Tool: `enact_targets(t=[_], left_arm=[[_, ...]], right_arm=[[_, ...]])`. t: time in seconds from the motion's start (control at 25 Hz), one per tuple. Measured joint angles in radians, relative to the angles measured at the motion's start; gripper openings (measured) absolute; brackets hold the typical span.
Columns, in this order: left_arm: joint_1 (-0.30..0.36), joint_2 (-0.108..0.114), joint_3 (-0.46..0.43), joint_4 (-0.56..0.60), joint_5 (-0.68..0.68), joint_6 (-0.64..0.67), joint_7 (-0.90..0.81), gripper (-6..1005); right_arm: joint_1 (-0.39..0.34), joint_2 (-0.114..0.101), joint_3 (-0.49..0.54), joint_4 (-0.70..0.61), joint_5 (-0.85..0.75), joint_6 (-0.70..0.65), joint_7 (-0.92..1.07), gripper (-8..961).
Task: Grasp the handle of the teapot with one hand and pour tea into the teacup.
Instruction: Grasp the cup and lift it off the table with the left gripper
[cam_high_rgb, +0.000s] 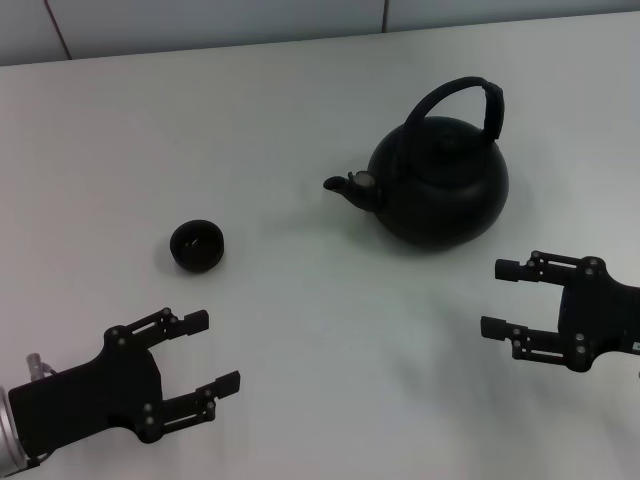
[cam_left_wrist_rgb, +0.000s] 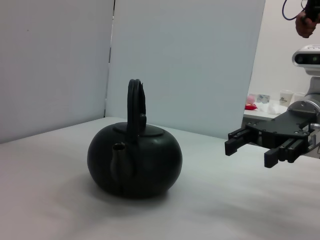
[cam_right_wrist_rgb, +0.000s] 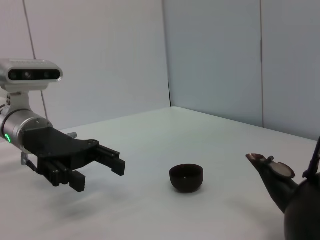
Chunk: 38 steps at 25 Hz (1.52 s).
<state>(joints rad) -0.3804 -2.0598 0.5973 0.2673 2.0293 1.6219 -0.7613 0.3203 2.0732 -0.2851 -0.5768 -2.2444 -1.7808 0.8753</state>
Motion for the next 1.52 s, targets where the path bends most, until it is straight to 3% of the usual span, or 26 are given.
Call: enact_targets(t=[1.12, 1.32, 1.36, 1.48, 1.52], left_arm=[[0.0, -0.002, -0.013, 0.011, -0.009, 0.011, -0.015, 779], [0.0, -0.008, -0.184, -0.009, -0.023, -0.001, 0.013, 780], [0.0, -0.008, -0.184, -0.009, -0.023, -0.001, 0.013, 780], [0.003, -0.009, -0.366, -0.08, -0.026, -0.047, 0.109, 780], [0.004, -0.009, -0.385, -0.089, -0.026, -0.054, 0.122, 780]], right_arm=[[0.019, 0.001, -0.028, -0.012, -0.001, 0.018, -0.003, 694], [0.022, 0.001, -0.025, -0.012, 0.001, 0.018, -0.003, 694], [0.023, 0.001, -0.023, -0.012, 0.002, 0.018, -0.003, 695], [0.03, 0.001, -0.019, -0.014, 0.003, 0.018, -0.003, 695], [0.03, 0.001, -0.019, -0.014, 0.003, 0.018, -0.003, 695]])
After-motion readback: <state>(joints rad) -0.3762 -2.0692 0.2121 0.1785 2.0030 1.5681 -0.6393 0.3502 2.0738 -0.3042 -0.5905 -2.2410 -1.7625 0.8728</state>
